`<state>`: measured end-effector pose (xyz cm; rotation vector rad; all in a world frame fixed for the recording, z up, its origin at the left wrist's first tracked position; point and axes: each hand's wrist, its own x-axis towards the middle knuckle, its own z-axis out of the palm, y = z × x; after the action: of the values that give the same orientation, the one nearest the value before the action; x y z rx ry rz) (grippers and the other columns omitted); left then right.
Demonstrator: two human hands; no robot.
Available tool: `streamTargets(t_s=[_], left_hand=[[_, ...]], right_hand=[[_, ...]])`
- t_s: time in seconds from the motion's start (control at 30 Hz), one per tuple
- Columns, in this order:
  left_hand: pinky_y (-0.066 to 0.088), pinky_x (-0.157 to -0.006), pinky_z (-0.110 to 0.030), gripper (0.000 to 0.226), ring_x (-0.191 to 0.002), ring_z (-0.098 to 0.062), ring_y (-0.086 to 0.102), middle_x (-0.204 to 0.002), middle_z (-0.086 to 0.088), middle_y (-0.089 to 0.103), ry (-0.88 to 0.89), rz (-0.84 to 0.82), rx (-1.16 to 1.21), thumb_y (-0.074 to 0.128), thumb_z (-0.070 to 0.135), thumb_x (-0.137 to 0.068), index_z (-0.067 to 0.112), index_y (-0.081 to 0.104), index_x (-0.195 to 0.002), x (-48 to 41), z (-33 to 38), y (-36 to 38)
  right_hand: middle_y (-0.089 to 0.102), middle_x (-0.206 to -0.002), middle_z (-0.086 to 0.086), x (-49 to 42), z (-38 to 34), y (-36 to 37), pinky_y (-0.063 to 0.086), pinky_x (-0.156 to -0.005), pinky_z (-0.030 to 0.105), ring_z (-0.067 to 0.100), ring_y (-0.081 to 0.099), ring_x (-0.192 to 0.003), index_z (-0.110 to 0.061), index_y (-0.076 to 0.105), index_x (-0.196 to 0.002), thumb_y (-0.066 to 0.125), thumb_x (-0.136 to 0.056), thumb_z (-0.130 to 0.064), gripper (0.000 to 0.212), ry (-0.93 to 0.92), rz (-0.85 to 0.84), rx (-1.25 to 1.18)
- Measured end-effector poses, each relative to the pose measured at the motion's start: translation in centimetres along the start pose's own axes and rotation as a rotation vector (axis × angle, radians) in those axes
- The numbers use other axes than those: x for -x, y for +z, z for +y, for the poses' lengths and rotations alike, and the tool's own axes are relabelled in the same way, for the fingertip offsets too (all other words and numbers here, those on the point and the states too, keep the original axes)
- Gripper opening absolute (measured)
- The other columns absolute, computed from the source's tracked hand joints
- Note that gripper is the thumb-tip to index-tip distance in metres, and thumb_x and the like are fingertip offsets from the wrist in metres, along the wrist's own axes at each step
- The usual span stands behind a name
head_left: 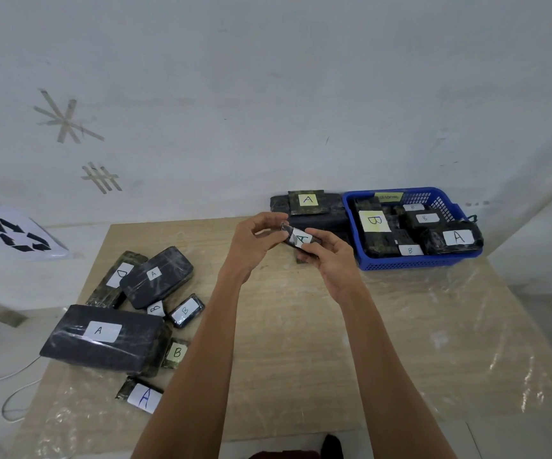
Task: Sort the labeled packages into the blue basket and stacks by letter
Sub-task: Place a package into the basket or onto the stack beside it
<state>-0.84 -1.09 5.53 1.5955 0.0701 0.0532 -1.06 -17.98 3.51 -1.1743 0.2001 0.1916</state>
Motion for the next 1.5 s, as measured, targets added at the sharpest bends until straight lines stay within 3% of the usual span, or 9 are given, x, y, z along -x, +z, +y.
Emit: streamTargets(t_s=[0.43,0.57,0.7,0.8,0.9,1.03,1.23,1.5], left_hand=[[0.063,-0.079,-0.037,0.021,-0.088,-0.027,0.075,-0.104,-0.020,0.073,-0.011,0.024,0.034,0.070,-0.007,-0.087,0.001,0.074,-0.106,0.1,0.8,0.3],[0.063,-0.079,-0.039,0.022,-0.089,-0.030,0.074,-0.105,-0.023,0.072,-0.004,0.040,0.015,0.071,-0.008,-0.086,0.001,0.074,-0.106,0.0,0.6,0.5],[0.063,-0.076,-0.035,0.025,-0.086,-0.027,0.074,-0.105,-0.026,0.071,-0.004,0.079,-0.005,0.072,-0.008,-0.085,0.000,0.074,-0.109,0.0,0.4,0.8],[0.063,-0.074,-0.031,0.027,-0.083,-0.022,0.073,-0.101,-0.022,0.071,-0.025,0.094,0.023,0.074,-0.007,-0.084,0.000,0.073,-0.110,0.1,0.5,1.0],[0.062,-0.074,-0.030,0.022,-0.084,-0.018,0.073,-0.094,-0.012,0.074,-0.064,0.080,0.139,0.072,-0.001,-0.089,0.002,0.074,-0.111,0.6,0.8,0.9],[0.060,-0.078,-0.032,0.023,-0.090,-0.015,0.069,-0.103,-0.007,0.074,-0.118,-0.031,0.269,0.059,0.003,-0.097,0.010,0.075,-0.112,1.0,1.0,0.3],[0.059,-0.085,-0.033,0.021,-0.091,-0.020,0.069,-0.097,-0.011,0.068,-0.144,-0.065,0.423,0.058,-0.005,-0.095,0.004,0.073,-0.107,1.3,1.3,0.7],[0.060,-0.083,-0.032,0.020,-0.087,-0.020,0.071,-0.099,-0.014,0.070,-0.150,-0.063,0.442,0.058,-0.006,-0.095,0.002,0.072,-0.106,1.1,1.6,0.6]], right_hand=[[0.073,-0.102,0.020,0.4,-0.1,-0.1,0.059,-0.071,0.031,0.027,0.073,-0.080,0.005,0.062,-0.112,0.069,-0.088,0.006,0.025,-0.005,-0.034,0.054],[0.075,-0.104,0.013,0.2,0.0,-0.3,0.060,-0.070,0.031,0.029,0.072,-0.088,-0.008,0.064,-0.108,0.070,-0.090,0.000,0.021,-0.050,-0.033,0.217],[0.072,-0.106,-0.002,-0.5,0.8,-0.8,0.060,-0.081,0.034,0.022,0.070,-0.095,-0.021,0.067,-0.113,0.079,-0.084,-0.010,0.034,-0.233,-0.044,0.518],[0.066,-0.111,-0.002,-0.9,0.6,-1.0,0.051,-0.082,0.015,0.004,0.061,-0.096,-0.015,0.068,-0.120,0.084,-0.078,-0.008,0.045,-0.427,-0.060,0.763],[0.070,-0.109,0.003,-1.8,0.0,-1.1,0.047,-0.085,0.015,0.010,0.062,-0.096,-0.010,0.071,-0.118,0.084,-0.077,-0.006,0.044,-0.535,-0.069,0.868],[0.074,-0.106,0.002,-2.6,-0.8,-1.4,0.053,-0.088,0.022,0.015,0.068,-0.097,-0.008,0.073,-0.114,0.086,-0.074,-0.004,0.042,-0.520,-0.141,0.844],[0.074,-0.104,0.004,-2.5,-1.3,-1.1,0.058,-0.076,0.022,0.014,0.070,-0.095,-0.009,0.073,-0.111,0.085,-0.073,0.002,0.041,-0.471,-0.212,0.752],[0.075,-0.104,0.003,-2.7,-1.4,-1.2,0.055,-0.086,0.021,0.012,0.070,-0.096,-0.006,0.073,-0.112,0.086,-0.072,0.002,0.042,-0.495,-0.241,0.743]])
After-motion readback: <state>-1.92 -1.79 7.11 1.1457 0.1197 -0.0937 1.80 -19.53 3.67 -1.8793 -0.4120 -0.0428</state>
